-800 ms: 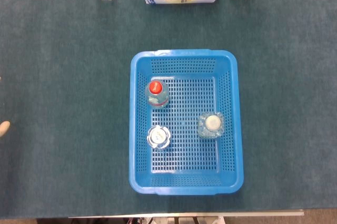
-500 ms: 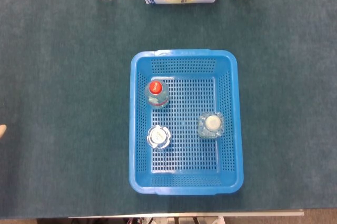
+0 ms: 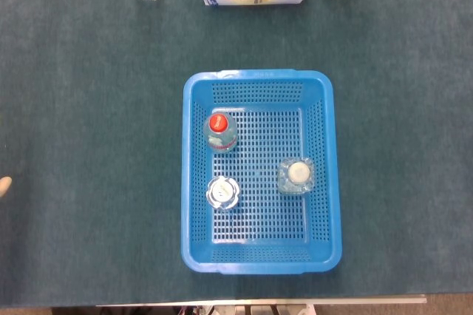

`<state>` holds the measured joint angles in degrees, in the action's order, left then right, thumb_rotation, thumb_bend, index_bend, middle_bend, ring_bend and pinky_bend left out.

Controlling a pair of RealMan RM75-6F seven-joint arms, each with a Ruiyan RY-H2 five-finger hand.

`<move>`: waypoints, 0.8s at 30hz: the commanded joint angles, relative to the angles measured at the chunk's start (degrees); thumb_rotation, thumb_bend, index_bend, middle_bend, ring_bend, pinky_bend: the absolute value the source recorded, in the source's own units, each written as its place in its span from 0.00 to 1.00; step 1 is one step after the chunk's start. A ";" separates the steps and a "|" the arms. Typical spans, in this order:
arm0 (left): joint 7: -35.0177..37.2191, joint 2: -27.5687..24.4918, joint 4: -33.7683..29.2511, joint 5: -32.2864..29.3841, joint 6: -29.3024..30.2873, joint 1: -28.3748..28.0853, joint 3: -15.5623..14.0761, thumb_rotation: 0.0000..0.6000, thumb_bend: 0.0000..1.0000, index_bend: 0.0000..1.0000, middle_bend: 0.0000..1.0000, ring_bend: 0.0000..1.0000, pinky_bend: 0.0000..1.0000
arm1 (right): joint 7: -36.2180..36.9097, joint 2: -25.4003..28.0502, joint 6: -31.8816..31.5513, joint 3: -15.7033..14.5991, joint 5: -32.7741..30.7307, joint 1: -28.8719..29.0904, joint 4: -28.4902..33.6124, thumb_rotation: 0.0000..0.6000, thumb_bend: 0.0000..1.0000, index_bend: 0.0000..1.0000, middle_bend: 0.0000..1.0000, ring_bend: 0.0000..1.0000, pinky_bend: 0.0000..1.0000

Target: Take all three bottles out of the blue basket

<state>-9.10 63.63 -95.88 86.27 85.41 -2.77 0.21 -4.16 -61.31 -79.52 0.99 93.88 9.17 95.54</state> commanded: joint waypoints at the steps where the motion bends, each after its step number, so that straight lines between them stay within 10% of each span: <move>1: 0.20 -0.06 0.16 0.36 0.06 -0.10 -0.01 1.00 0.11 0.21 0.19 0.12 0.30 | -0.34 1.51 2.27 0.06 2.06 2.35 2.68 1.00 0.00 0.11 0.18 0.18 0.42; 24: 1.27 0.39 1.19 -0.02 0.66 0.43 0.16 1.00 0.11 0.21 0.19 0.12 0.31 | 0.66 0.29 19.82 2.14 9.96 21.01 6.16 1.00 0.00 0.18 0.25 0.20 0.42</move>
<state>-7.84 64.01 -94.70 86.25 86.06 -2.34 0.35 -3.81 -60.56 -60.09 3.16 103.36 29.66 102.22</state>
